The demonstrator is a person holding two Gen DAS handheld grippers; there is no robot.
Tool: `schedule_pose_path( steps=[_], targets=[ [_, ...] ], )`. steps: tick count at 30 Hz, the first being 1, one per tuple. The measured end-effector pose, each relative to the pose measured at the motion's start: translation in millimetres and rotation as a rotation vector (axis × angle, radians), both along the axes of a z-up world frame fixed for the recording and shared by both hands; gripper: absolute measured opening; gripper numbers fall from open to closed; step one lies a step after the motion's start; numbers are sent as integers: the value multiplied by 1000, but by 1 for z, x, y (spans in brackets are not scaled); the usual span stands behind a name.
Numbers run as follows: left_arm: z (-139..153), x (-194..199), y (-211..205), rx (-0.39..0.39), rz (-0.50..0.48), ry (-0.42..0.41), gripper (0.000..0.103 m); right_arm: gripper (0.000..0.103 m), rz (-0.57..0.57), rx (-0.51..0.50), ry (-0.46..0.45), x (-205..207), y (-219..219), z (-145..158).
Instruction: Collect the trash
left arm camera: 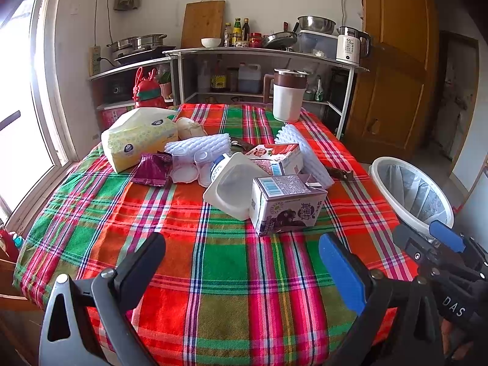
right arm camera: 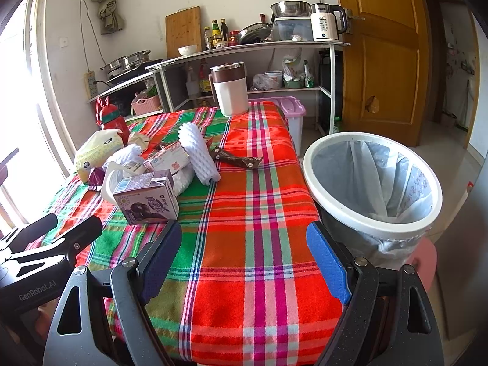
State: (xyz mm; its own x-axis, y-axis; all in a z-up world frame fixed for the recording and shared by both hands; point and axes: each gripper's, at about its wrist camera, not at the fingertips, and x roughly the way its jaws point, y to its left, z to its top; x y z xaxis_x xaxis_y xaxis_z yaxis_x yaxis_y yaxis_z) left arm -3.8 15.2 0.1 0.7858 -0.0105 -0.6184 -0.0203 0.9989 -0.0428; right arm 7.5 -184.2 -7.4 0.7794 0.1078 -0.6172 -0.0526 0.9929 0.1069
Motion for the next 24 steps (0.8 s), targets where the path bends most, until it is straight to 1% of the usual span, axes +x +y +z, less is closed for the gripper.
schedule_pose_path(
  steps=[24],
  targets=[
    [2, -1, 1, -2, 2, -1, 102, 84, -1, 3, 1, -1, 0, 0]
  ],
)
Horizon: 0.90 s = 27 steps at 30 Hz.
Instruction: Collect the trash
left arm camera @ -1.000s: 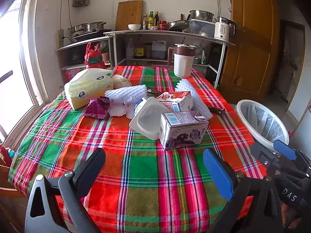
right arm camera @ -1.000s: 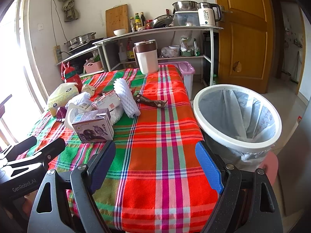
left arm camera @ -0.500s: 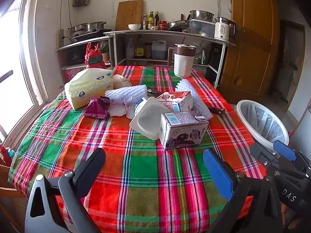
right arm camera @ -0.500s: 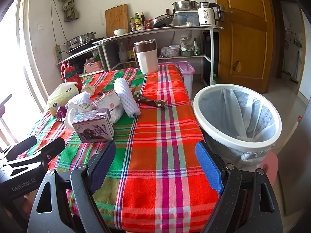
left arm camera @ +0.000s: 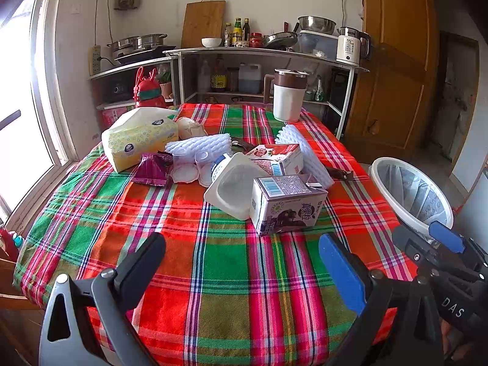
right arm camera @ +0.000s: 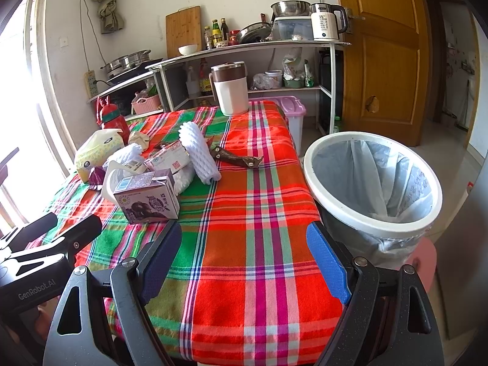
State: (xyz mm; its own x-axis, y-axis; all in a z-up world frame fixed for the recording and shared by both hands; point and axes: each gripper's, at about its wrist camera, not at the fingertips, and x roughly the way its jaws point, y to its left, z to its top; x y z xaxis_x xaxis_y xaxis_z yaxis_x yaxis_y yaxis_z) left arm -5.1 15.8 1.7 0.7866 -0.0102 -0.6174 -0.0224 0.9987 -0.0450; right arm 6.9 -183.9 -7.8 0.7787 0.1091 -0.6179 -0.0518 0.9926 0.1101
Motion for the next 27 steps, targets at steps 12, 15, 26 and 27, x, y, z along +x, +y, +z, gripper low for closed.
schedule_pose_path(
  steps=[12, 15, 26, 27],
  targets=[
    [0, 1, 2, -9, -8, 8, 102, 84, -2, -1, 5, 0, 0, -1],
    [-1, 3, 5, -12, -3, 12, 102, 84, -2, 3, 10, 1, -1, -1],
    [-8, 18, 29, -65, -34, 41, 102, 84, 66, -3, -13, 18, 8, -4],
    [-9, 21, 34, -75, -35, 51, 102, 84, 84, -1, -10, 21, 10, -5]
  ],
)
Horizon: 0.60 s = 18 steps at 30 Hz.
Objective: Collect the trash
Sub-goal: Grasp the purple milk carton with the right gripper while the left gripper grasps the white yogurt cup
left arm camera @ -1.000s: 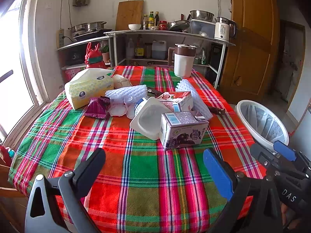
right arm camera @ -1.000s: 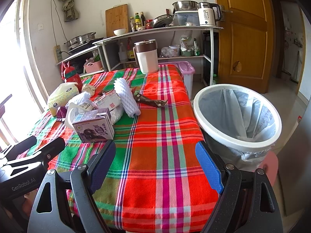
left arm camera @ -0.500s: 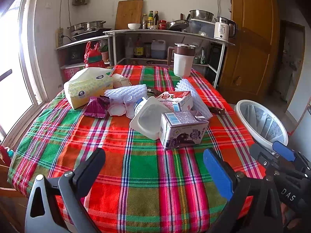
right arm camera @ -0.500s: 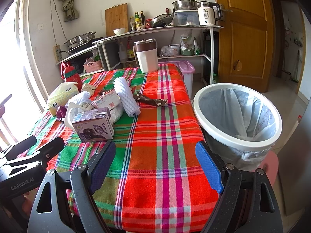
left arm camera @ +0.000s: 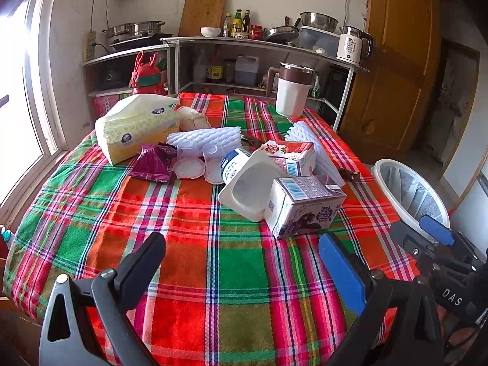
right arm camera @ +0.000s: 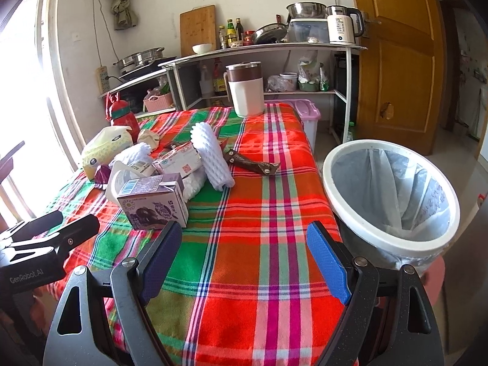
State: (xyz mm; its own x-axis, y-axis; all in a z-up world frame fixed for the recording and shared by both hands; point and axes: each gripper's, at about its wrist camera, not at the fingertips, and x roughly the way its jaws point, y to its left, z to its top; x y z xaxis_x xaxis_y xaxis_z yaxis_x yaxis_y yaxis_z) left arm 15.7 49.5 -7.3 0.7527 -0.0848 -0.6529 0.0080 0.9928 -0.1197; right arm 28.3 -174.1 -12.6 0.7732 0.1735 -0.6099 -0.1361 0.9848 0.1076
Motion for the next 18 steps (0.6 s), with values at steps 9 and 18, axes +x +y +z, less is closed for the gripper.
schedule_pose_path(
  steps=[9, 18],
  targets=[
    [-8, 30, 22, -16, -23, 31, 98, 79, 133, 63, 42, 33, 16, -6],
    [-17, 70, 24, -40, -60, 70, 80, 69, 128, 52, 53, 45, 21, -12]
  ],
)
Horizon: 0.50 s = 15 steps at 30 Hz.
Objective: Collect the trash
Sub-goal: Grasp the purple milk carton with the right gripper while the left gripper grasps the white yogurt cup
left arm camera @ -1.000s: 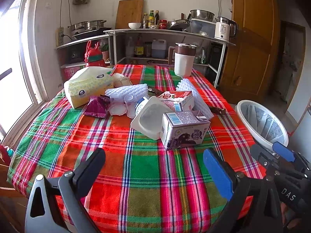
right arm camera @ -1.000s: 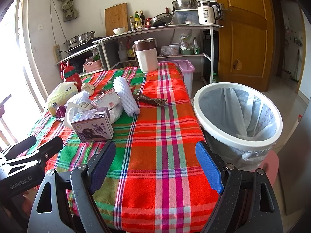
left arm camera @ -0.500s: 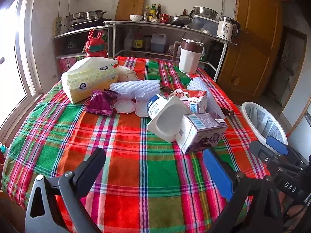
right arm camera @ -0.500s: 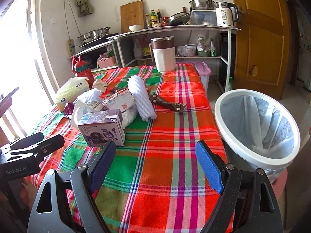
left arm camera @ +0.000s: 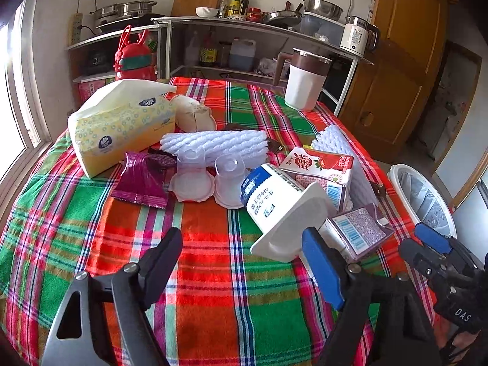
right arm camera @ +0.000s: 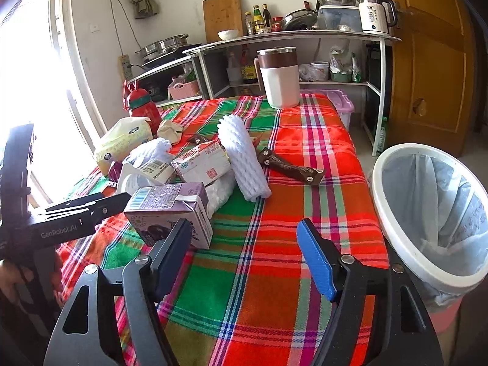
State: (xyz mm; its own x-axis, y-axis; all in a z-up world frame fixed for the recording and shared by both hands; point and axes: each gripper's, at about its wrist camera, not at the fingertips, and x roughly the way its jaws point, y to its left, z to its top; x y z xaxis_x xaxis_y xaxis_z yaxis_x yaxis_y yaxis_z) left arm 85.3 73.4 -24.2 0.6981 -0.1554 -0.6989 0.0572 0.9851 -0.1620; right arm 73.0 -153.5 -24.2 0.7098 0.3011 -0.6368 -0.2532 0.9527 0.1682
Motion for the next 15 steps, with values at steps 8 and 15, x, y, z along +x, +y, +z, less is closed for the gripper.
schedule_pose_path(
  steps=[8, 15],
  targets=[
    [-15, 20, 0, -28, -49, 64, 34, 68, 95, 54, 4, 10, 11, -1],
    [-20, 18, 25, -48, 7, 66, 25, 68, 203, 51, 2, 15, 26, -1]
  ],
)
